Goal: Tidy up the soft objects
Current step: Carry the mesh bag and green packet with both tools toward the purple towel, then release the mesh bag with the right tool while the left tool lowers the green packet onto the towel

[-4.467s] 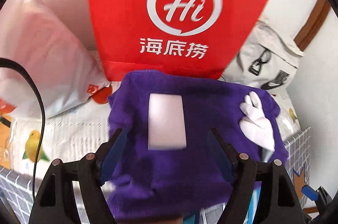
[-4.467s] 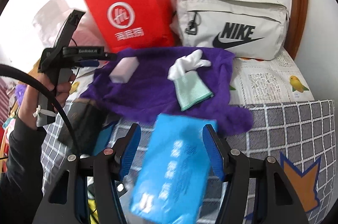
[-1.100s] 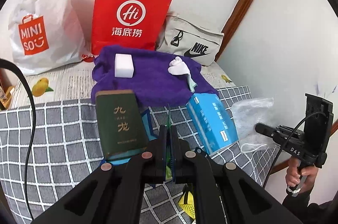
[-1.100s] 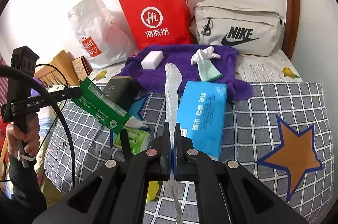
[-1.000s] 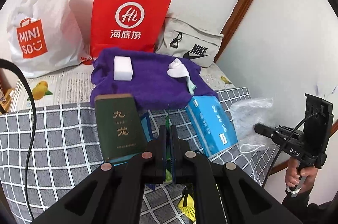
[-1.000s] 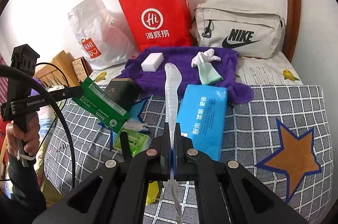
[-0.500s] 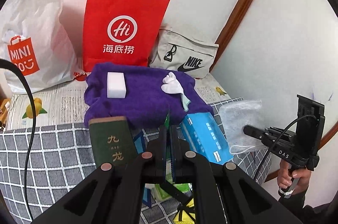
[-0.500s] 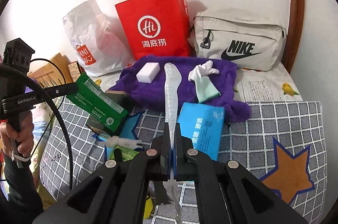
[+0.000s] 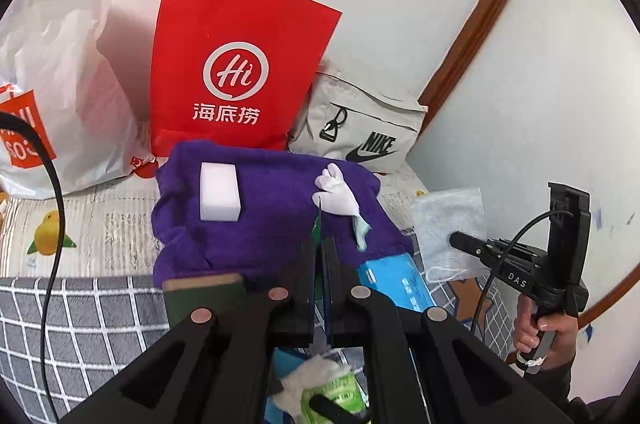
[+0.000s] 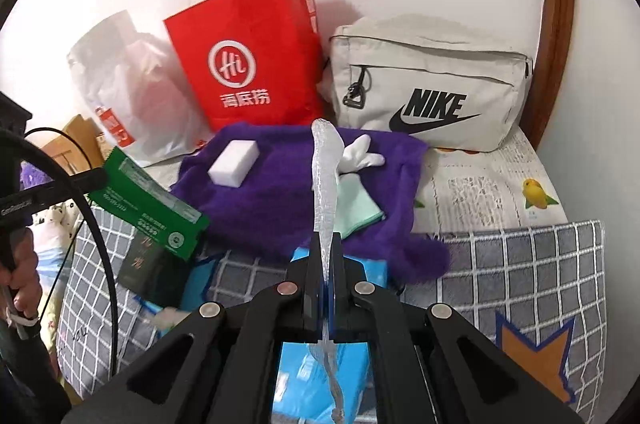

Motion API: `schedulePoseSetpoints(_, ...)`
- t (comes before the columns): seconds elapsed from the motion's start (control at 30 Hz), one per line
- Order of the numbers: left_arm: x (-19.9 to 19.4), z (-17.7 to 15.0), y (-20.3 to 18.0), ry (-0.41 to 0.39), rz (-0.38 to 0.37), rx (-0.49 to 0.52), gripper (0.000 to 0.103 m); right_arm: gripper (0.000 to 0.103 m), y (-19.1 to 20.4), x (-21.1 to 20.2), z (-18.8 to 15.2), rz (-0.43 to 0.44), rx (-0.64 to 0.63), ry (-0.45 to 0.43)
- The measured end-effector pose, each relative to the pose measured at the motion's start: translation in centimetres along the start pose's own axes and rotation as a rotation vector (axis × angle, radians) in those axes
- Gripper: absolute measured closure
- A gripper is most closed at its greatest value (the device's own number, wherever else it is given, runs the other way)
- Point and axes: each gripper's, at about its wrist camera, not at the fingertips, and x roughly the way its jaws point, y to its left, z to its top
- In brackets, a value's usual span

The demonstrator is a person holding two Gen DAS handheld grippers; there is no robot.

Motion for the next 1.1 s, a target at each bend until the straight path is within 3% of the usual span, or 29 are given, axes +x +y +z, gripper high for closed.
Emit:
schedulePoseSetpoints(0.43,3.9,2.8,1.9,0.025,-0.002,-0.042,0.099,0.102,-2.9,8.2,4.0,-0.074,0.008,0.072)
schedulePoseSetpoints(0.57,5.0,3.2,2.4,0.034,0.000,-0.045,0.099,0.102,-3.8,10.9,4.7,-0.050,0.031,0.117)
schedulePoseSetpoints(0.8,7.3,4.2,2.8,0.055,-0.009,-0.053,0.099,0.101,-4.8,15.8,4.2,-0.046,0.044,0.243)
schedulePoseSetpoints(1.0,9.1,4.9,3.0,0.074,-0.028,-0.060,0.099,0.098,-5.2,16.1,3.7,-0.059,0.021,0.253)
schedulePoseSetpoints(1.07,9.8,4.8,3.2,0.085,-0.035,-0.068,0.099,0.090,-5.1,16.1,3.7,-0.065,0.006,0.244)
schedulePoseSetpoints(1.1,10.1,4.8,3.4,0.090,-0.031,-0.073,0.099,0.078,-5.1,15.8,3.7,-0.067,0.001,0.237)
